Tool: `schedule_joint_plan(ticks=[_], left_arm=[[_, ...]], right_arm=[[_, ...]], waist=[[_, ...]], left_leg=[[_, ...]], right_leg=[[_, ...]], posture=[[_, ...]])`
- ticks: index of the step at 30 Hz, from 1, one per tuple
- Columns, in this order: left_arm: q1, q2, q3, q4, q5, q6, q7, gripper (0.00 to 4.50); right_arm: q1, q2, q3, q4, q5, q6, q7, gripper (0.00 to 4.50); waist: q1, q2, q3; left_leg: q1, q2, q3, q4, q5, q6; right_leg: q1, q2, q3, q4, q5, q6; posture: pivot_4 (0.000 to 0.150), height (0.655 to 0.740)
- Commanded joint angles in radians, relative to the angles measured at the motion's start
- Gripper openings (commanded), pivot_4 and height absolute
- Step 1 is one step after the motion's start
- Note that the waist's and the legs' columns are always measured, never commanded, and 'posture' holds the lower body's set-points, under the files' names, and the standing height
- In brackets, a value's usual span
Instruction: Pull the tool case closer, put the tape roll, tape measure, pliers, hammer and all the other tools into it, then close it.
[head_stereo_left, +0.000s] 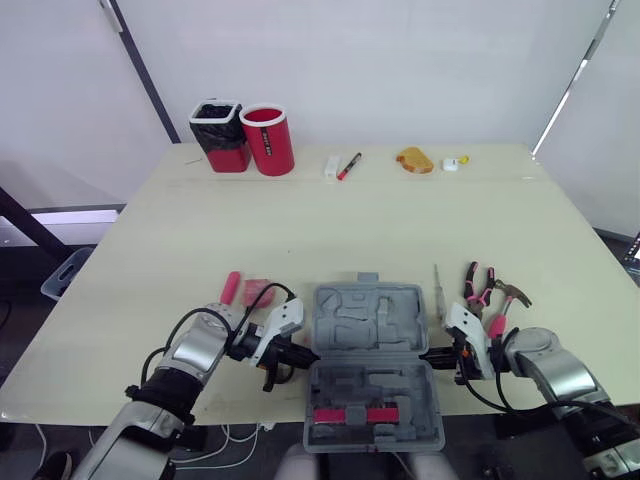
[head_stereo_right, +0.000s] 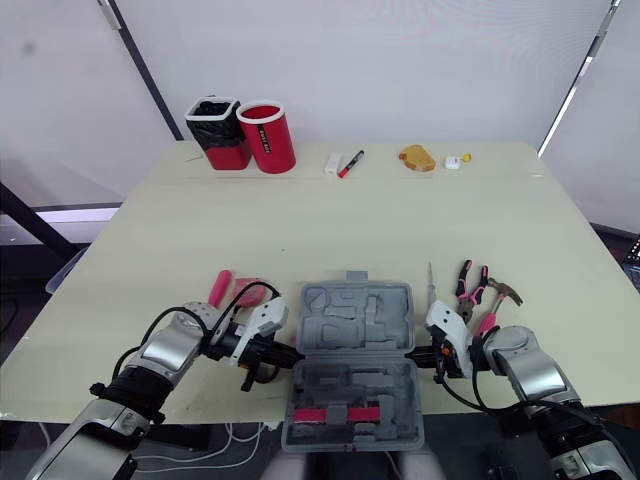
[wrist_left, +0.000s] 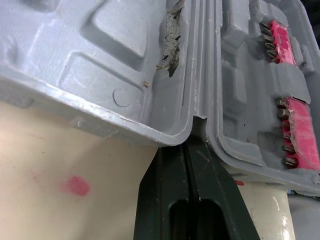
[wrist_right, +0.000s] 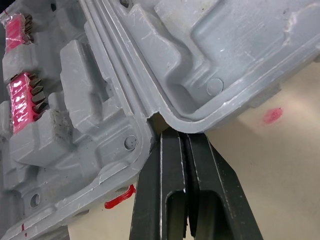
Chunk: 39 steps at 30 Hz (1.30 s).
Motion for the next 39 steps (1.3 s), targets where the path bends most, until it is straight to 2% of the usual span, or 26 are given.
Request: schedule_joint_plan(ticks=[1, 21, 39], left_arm=[[0.020, 0.005, -0.027, 0.006, 0.015, 0.005, -0.004, 0.00], [0.010, 0.027, -0.019, 0.043, 0.021, -0.003, -0.012, 0.00], [0.002, 0.040, -0.019, 0.059, 0.018, -0.008, -0.013, 0.00]], right_arm=[[0.000, 0.004, 0.024, 0.010, -0.003, -0.002, -0.019, 0.07], [0.027, -0.016, -0.030, 0.002, 0.042, 0.001, -0.044, 0.07], [0.046, -0.068, -0.018, 0.023, 0.055, -0.030, -0.037, 0.07]], waist=[[0.000, 0.000, 0.000], [0.001, 0.000, 0.000], [0.008, 0.000, 0.000]], left_leg=[[0.000, 0.000, 0.000, 0.000, 0.000, 0.000], [0.000, 0.000, 0.000, 0.000, 0.000, 0.000], [0.000, 0.000, 0.000, 0.000, 0.000, 0.000]], right_leg=[[0.000, 0.000, 0.000, 0.000, 0.000, 0.000], [0.000, 0.000, 0.000, 0.000, 0.000, 0.000], [0.000, 0.000, 0.001, 0.000, 0.000, 0.000]], posture=[[0.150, 0.7400], [0.150, 0.7400], [0.150, 0.7400]])
